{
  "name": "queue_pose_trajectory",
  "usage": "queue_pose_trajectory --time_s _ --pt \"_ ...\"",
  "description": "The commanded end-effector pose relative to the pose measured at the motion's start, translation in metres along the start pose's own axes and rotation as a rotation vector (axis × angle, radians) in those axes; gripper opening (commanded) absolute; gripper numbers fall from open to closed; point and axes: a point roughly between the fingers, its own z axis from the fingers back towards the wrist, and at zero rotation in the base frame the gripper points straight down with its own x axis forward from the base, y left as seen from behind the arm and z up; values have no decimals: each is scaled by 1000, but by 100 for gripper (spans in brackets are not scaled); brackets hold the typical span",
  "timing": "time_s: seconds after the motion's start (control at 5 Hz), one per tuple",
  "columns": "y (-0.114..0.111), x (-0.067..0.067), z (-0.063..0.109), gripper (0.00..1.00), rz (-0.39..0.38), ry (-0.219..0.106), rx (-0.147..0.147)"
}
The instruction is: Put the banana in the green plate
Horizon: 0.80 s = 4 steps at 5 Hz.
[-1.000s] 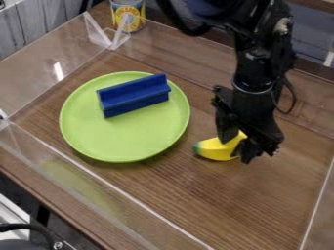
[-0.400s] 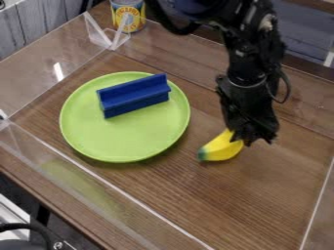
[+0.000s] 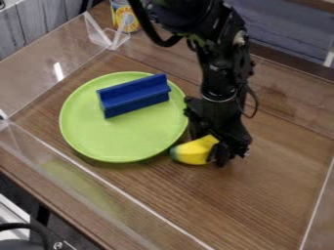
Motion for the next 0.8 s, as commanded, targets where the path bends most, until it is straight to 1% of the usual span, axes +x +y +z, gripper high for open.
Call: queue_pose_trajectory --time_s 0.0,0.2,0.4,0.6 --pt "-8 -1 11 0 47 -8 3" --pt "-13 -3 22 0 92 -9 12" --pt "-3 1 32 0 86 -1 20" --pt "7 9 44 0 82 -9 27"
